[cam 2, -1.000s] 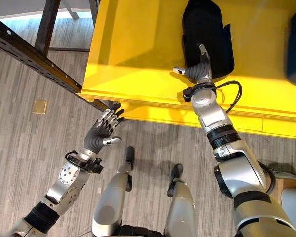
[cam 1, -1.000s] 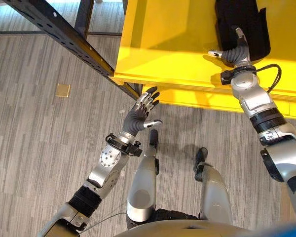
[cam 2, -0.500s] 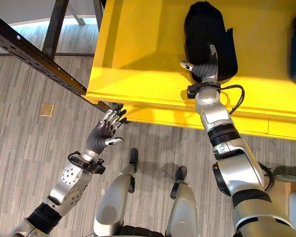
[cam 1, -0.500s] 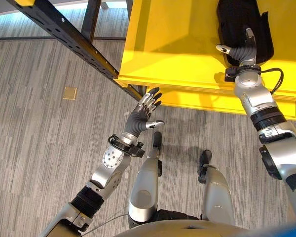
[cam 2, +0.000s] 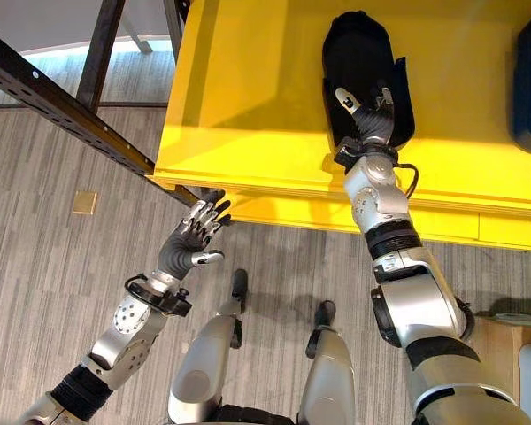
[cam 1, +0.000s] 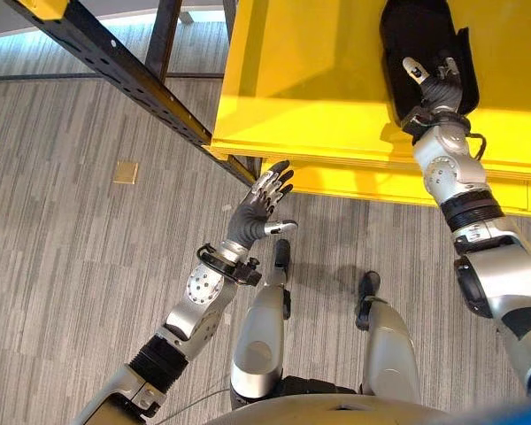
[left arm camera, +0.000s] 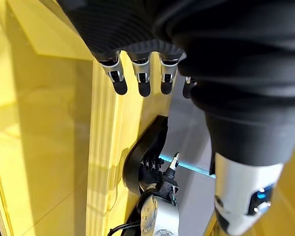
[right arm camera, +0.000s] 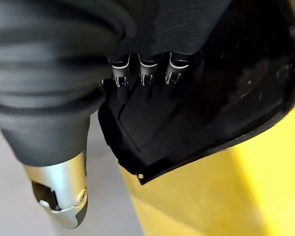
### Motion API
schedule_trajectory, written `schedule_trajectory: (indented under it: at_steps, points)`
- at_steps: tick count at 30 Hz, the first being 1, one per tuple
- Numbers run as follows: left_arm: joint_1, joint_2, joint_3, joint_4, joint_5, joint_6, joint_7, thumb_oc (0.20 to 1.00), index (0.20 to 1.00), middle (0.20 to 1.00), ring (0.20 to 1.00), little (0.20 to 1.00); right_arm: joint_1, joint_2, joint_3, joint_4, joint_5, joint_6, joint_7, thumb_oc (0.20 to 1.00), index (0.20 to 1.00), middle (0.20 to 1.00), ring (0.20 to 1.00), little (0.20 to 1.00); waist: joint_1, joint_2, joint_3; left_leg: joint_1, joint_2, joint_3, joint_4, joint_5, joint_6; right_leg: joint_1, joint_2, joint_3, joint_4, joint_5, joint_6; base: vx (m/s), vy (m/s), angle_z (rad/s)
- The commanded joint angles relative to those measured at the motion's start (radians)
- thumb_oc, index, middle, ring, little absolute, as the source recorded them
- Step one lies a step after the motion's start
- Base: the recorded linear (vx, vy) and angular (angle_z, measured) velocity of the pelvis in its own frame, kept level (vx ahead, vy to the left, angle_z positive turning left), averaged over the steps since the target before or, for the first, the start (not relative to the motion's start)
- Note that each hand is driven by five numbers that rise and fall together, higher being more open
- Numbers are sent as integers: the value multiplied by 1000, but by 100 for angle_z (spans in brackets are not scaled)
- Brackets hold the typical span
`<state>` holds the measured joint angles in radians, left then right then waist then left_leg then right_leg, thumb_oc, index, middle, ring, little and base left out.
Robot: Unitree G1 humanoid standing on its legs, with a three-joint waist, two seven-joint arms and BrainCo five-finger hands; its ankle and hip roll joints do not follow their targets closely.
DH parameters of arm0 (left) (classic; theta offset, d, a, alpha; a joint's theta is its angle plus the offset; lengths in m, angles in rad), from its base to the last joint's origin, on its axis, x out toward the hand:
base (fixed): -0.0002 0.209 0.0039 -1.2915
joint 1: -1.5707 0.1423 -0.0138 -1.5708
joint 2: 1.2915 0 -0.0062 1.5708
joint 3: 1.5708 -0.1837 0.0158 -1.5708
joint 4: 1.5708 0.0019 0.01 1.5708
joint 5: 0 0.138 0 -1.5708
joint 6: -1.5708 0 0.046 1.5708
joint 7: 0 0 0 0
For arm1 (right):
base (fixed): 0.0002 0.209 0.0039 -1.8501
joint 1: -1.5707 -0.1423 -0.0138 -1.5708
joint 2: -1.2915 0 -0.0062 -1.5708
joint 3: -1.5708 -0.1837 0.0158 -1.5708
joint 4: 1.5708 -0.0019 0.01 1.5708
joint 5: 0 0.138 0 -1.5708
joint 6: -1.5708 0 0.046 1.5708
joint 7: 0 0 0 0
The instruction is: Move parts from the plastic box to the shelf.
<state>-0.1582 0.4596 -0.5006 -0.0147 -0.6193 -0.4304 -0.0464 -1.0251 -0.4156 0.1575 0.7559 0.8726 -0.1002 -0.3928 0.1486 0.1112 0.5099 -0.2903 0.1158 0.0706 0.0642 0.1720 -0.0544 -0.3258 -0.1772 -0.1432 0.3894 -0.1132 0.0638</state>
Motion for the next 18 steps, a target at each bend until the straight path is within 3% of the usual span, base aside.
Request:
schedule_trajectory:
  at_steps: [1, 18]
  points:
    - [8, 3, -2, -64, -15, -80, -33, 1000, 1000, 1000, 1000, 1000, -41, -16, -37, -14, 65, -79, -12, 1000, 1000, 1000, 1000, 1000, 13, -3, 10, 44, -25, 2, 12, -64, 17, 48, 24, -26, -39, 50, -23, 0, 0, 0]
    - [25, 15, -28, -61, -22, -113, -38, 1000, 1000, 1000, 1000, 1000, -16, -14, -121, -55, 278, -179, -37, 1000, 1000, 1000, 1000, 1000, -5, 7, 10, 60, -27, 15, 4, -67, 20, 58, 21, -9, -55, 58, -20, 1, 0, -1]
